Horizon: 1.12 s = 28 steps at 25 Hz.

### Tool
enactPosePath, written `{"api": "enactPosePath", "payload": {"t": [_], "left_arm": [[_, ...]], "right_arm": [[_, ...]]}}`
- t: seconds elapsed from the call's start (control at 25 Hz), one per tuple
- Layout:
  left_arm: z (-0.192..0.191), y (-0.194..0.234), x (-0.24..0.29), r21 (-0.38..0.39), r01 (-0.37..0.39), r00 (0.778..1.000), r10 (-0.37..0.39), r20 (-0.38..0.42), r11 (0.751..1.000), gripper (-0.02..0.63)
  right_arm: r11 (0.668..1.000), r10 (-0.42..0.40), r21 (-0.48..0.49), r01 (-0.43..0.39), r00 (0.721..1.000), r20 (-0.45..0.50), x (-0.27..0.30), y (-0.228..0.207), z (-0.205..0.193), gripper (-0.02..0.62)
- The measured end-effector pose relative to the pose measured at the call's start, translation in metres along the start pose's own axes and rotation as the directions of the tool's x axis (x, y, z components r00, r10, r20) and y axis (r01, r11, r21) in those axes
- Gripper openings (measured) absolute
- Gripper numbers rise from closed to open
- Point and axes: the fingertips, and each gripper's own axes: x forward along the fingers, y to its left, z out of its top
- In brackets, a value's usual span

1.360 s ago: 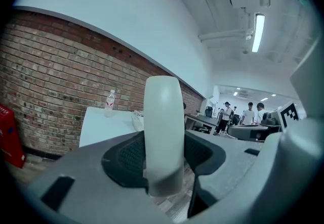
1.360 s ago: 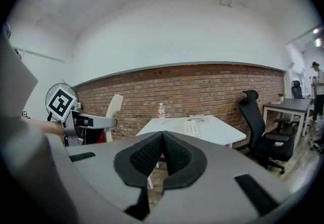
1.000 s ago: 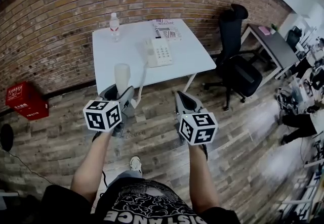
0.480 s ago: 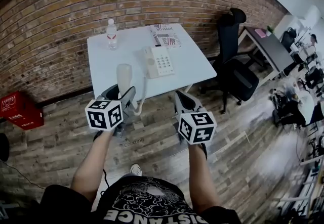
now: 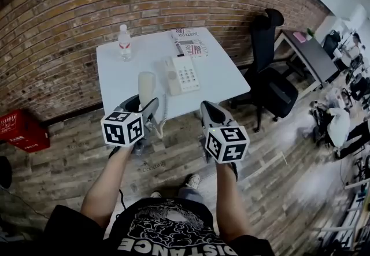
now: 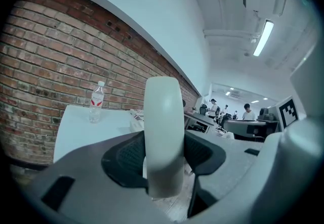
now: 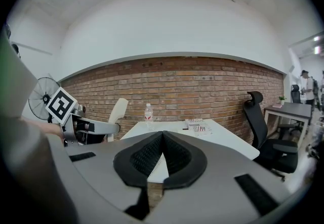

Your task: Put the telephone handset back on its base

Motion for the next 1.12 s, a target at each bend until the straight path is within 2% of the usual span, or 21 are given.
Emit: {"api": "enactPosePath", "payload": {"t": [0.24,0.6,0.84,1.12], "left_arm": [[0.004,0.005,0.036,0.002,-0.038,0.999,0.038,-0.006,0.999,0.218],[0.012,0.002,0.105,-0.016,-0.122,0.992,0.122,-0.03,0.992,0.219],[0.015,-0.001,0.148,-0.04,-0.182,0.982,0.18,-0.052,0.983,0.218],[0.008,0.002,0.18,-0.066,-0.258,0.964,0.252,-0.09,0.964,0.218]], "right_arm": [[0.999,0.042,0.004,-0.042,0.999,0.013,0.031,-0.031,0.002,0.002],[0.987,0.159,-0.003,-0.159,0.987,0.009,0.089,-0.093,0.017,0.002],[0.971,0.238,-0.001,-0.238,0.971,-0.012,0.119,-0.128,0.023,0.002],[0.942,0.335,-0.011,-0.336,0.942,-0.026,0.151,-0.15,0.023,0.002]]}}
